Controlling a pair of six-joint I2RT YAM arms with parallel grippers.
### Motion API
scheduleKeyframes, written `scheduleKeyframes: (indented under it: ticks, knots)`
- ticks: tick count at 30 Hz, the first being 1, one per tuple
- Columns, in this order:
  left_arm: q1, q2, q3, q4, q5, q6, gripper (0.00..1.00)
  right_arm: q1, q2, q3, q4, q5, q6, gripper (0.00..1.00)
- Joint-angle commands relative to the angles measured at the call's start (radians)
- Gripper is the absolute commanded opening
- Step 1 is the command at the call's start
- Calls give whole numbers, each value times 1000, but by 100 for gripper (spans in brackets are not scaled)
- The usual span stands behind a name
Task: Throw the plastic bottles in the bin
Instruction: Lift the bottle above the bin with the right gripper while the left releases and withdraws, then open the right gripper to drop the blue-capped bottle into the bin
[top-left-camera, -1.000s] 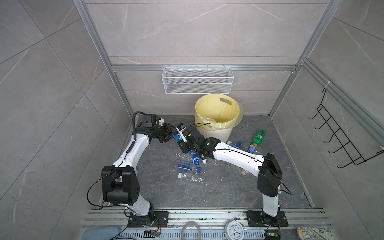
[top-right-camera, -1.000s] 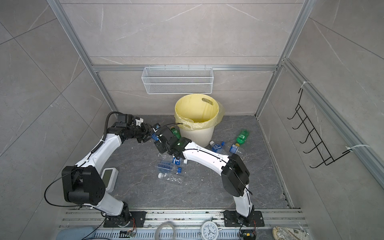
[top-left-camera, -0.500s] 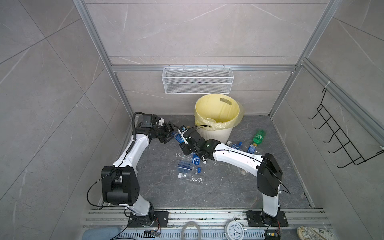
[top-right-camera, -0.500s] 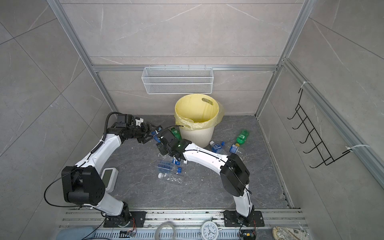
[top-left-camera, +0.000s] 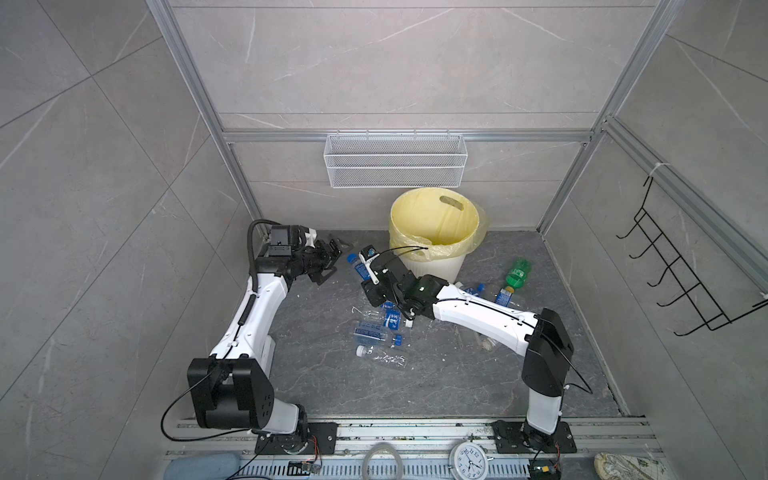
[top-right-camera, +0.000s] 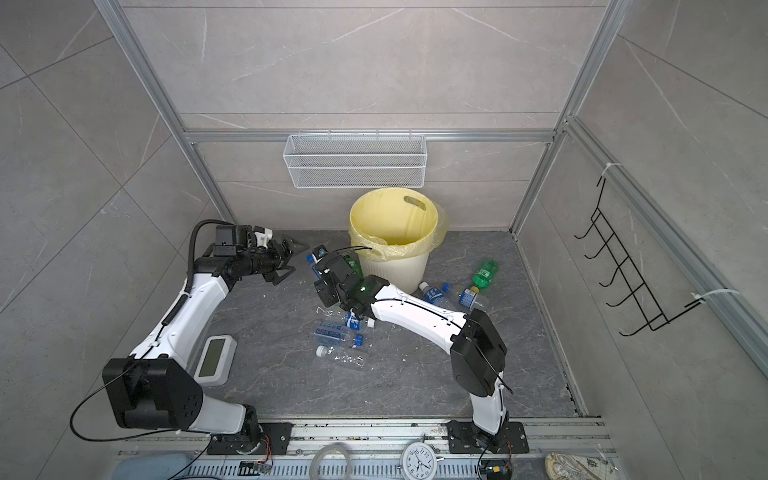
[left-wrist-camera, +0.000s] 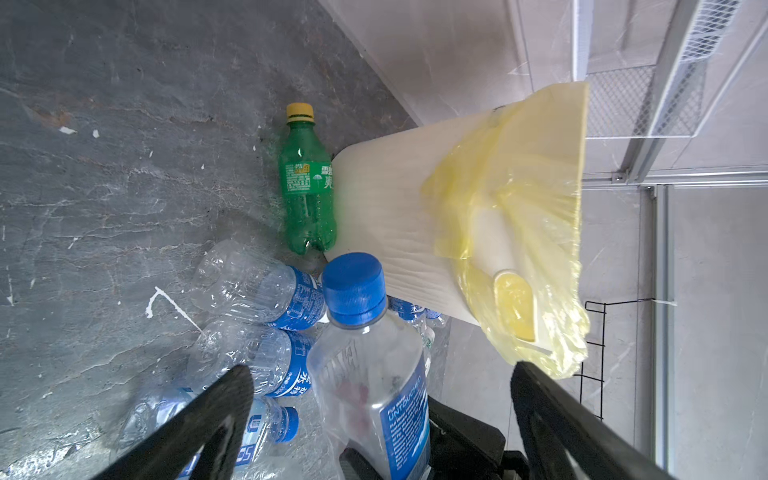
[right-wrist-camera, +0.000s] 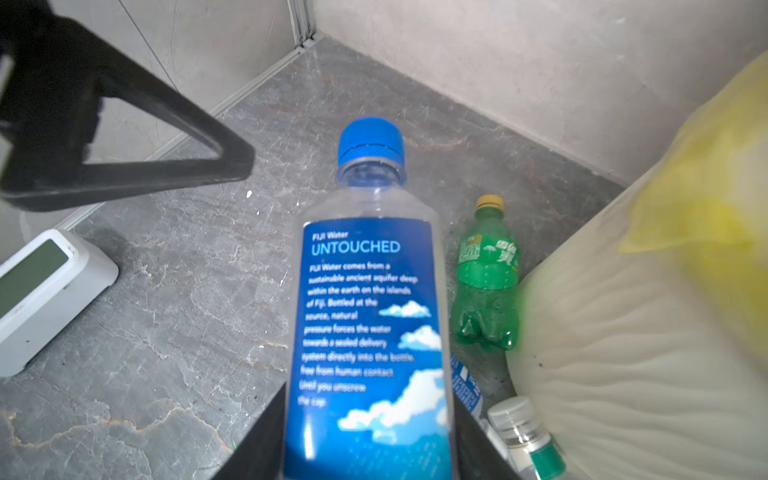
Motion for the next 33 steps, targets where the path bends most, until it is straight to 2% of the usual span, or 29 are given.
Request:
scheduleKeyframes:
  ticks: [1, 10, 15, 21, 24, 26, 30, 33]
  knots:
    - [2, -88, 37, 30, -14, 6, 100, -5, -80, 63, -58, 49, -29, 43]
    - [-41, -222, 52, 169, -43, 13, 100, -23, -254, 159, -128, 137, -86, 42]
    - [-158, -208, 134, 164, -95, 87, 100, -45, -365, 239, -156, 229, -106, 42]
    - [-352, -176, 227, 124, -196, 253, 100, -73, -471, 301, -143, 342, -123, 41]
    - [-404, -159, 239, 117, -226, 301, 100, -161, -438, 290, -160, 298, -73, 42]
    - [-420, -139, 251, 98, -229, 318, 100, -242, -360, 298, -212, 246, 4, 46]
    - [-428, -125, 252, 66, -247, 334, 100, -301, -198, 404, -319, 273, 56, 82]
    - [-430, -121, 267, -3, -290, 380, 100, -301, -213, 418, -298, 252, 64, 95]
